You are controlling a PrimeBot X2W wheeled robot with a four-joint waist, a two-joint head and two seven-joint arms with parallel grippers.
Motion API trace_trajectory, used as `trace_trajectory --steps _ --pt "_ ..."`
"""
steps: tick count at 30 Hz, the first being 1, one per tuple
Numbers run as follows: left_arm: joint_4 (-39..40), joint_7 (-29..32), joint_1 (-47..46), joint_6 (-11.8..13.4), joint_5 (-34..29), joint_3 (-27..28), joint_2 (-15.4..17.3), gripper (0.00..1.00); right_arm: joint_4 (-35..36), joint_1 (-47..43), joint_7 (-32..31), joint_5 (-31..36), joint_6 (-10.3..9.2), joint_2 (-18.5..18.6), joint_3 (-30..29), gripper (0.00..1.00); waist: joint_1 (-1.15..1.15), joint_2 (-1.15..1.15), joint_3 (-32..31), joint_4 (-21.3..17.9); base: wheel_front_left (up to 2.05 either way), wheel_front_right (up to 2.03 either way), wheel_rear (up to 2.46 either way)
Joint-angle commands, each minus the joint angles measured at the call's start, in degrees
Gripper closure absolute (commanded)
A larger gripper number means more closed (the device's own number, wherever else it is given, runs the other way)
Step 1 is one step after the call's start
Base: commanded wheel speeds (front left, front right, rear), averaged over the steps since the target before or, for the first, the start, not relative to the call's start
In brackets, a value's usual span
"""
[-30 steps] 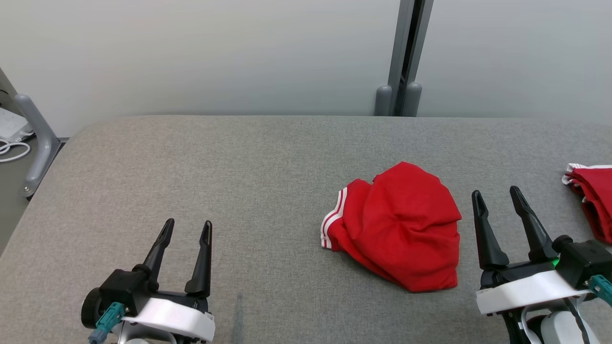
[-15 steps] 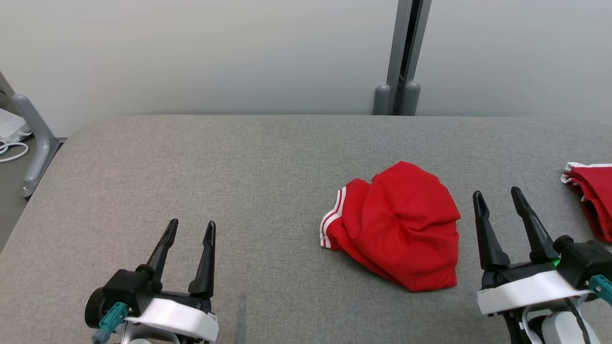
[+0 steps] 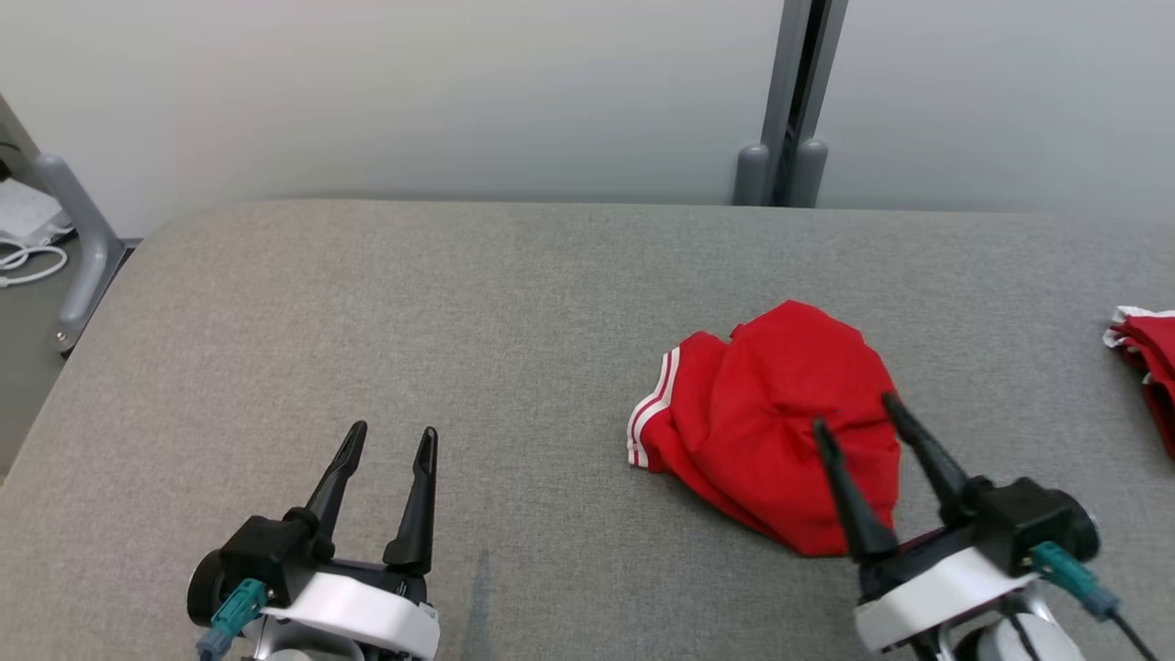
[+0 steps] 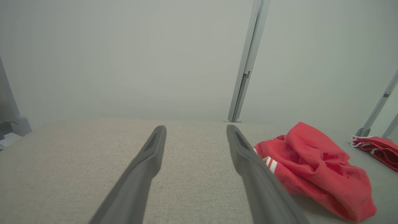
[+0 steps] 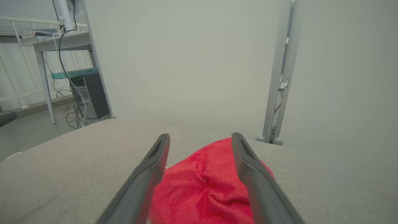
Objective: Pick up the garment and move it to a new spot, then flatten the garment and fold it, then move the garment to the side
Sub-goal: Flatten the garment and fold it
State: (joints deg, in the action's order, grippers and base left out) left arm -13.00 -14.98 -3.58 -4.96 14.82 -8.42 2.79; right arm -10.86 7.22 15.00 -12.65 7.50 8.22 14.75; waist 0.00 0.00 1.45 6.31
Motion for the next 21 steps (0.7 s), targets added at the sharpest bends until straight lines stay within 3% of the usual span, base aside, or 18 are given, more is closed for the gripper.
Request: trace_trajectory --steps 1,9,18,19,20,21 --pt "0.1 -0.2 -1.0 0.5 0.5 -0.1 0.2 0.00 -0.3 1.2 0.2 0.0 -0.01 0.7 1.1 0.00 0.00 0.00 0.9 0.8 0.00 0.00 0.00" --pt "-0.3 -0.2 -2.8 1.0 1.8 -3.4 0.2 0.00 -9.8 6.5 0.2 0.0 -0.02 4.2 12.5 0.00 0.00 0.00 3.3 5.7 0.00 0.00 0.00" --pt "-0.4 -0.2 -2.2 1.8 2.7 -4.9 0.2 0.00 -24.2 11.1 0.1 4.4 -0.02 3.8 11.8 0.00 0.00 0.00 3.7 10.5 0.00 0.00 0.00" --pt "-0.5 -0.2 -2.1 1.8 2.7 -5.0 0.2 0.00 -25.4 11.5 0.1 4.8 -0.02 3.5 11.6 0.20 0.00 0.00 3.7 10.8 0.00 0.00 0.00" --pt "-0.5 -0.2 -2.1 1.7 2.7 -5.1 0.2 0.00 -26.5 11.9 0.1 5.1 -0.02 3.4 11.2 0.83 0.00 0.00 3.6 11.1 0.00 0.00 0.00" --pt "-0.5 -0.2 -2.1 1.8 2.8 -5.2 0.2 0.00 -27.3 12.3 0.1 5.3 -0.02 3.1 11.0 1.00 0.00 0.00 3.6 11.3 0.00 0.00 0.00"
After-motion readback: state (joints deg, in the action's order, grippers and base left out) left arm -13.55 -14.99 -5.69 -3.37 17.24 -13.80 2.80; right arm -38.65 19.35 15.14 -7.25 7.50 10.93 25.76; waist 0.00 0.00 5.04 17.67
